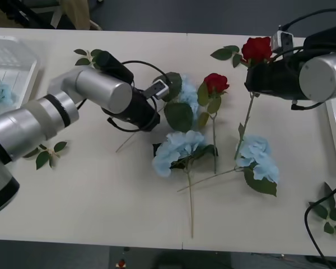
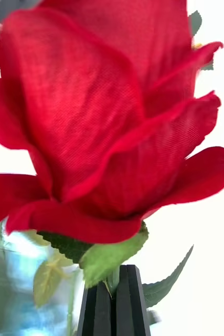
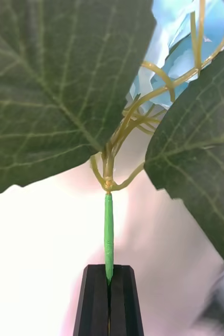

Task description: Put the red flowers into the right box and the blue flowers into the left box

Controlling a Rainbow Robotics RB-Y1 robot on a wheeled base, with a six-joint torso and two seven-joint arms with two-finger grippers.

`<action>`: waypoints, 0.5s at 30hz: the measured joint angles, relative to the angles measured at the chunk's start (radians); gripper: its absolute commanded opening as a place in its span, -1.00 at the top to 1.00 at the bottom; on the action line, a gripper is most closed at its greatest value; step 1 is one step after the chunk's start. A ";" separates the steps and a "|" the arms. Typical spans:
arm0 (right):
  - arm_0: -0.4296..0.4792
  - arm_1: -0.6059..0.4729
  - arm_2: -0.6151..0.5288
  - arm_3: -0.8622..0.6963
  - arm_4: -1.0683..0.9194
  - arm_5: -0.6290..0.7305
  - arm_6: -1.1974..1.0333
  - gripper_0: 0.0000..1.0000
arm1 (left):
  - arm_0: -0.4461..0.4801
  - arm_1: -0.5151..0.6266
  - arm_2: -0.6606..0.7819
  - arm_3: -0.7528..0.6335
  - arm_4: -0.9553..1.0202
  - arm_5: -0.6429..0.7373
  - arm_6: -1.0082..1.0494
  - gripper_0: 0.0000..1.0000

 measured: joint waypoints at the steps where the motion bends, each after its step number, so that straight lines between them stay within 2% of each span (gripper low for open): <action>1: 0.010 0.000 0.020 0.001 0.021 -0.005 0.000 1.00 | 0.000 0.038 0.003 -0.033 0.000 0.004 0.000 1.00; 5: 0.035 0.000 0.085 0.004 0.085 -0.005 0.000 1.00 | 0.000 0.203 0.055 -0.162 0.003 0.093 0.000 1.00; 8: 0.048 0.003 0.093 0.000 0.115 -0.006 0.003 1.00 | 0.000 0.321 0.137 -0.255 0.011 0.203 0.000 1.00; 11: 0.075 0.023 0.054 -0.021 0.137 -0.006 0.085 1.00 | -0.001 0.435 0.222 -0.338 0.011 0.317 0.000 1.00; 15: 0.131 0.072 -0.068 -0.068 0.136 -0.006 0.316 1.00 | -0.001 0.560 0.322 -0.380 -0.027 0.457 -0.004 1.00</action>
